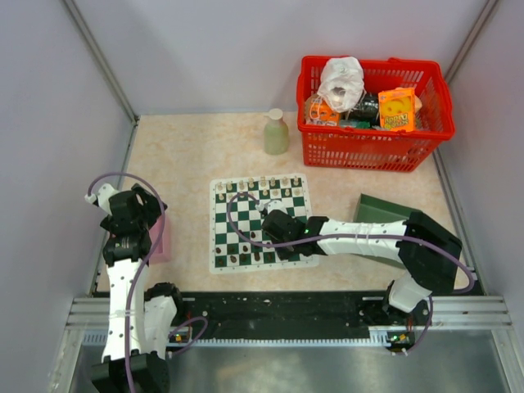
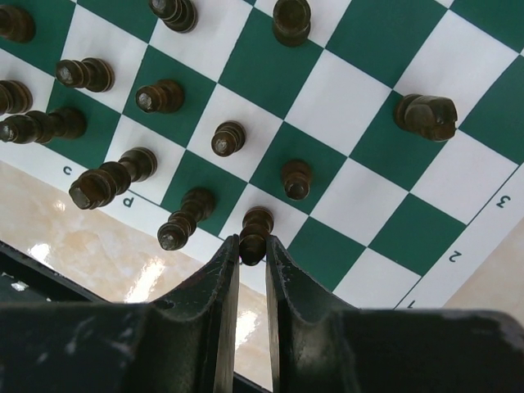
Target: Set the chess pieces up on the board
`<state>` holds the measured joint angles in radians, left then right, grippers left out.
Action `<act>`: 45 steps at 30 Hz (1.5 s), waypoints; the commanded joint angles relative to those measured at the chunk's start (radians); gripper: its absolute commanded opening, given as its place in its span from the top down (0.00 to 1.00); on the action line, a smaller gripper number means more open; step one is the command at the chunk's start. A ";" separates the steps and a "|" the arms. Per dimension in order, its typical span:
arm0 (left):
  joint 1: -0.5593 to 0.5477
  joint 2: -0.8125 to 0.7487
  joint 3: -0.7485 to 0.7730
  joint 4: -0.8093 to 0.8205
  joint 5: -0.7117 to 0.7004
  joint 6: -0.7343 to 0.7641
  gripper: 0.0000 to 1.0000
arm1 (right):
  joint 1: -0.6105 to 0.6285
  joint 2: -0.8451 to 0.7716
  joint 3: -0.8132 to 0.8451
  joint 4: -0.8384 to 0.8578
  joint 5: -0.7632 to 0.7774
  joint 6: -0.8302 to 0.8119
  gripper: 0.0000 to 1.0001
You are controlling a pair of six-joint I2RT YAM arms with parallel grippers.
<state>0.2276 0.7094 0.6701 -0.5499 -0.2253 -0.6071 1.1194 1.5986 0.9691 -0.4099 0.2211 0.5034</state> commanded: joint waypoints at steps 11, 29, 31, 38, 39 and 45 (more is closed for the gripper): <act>0.006 0.005 0.008 0.036 0.001 -0.002 0.01 | 0.013 -0.015 -0.023 0.023 -0.023 0.011 0.82; 0.006 0.005 -0.004 0.041 0.000 -0.002 0.01 | 0.011 -0.061 0.042 -0.016 -0.005 -0.037 0.65; 0.006 0.009 -0.006 0.041 0.000 -0.002 0.01 | 0.013 -0.080 0.071 -0.032 0.003 -0.058 0.63; 0.007 0.002 -0.003 0.039 -0.003 0.000 0.01 | -0.013 -0.095 0.152 -0.029 0.024 -0.109 0.56; 0.006 0.001 -0.004 0.039 -0.002 0.000 0.01 | -0.027 -0.086 0.160 -0.029 0.023 -0.114 0.56; 0.006 -0.007 0.005 0.030 -0.002 0.000 0.01 | -0.111 -0.026 0.206 -0.020 0.035 -0.121 0.56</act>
<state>0.2276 0.7158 0.6689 -0.5484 -0.2249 -0.6071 1.0615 1.5402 1.1191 -0.4442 0.2253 0.4026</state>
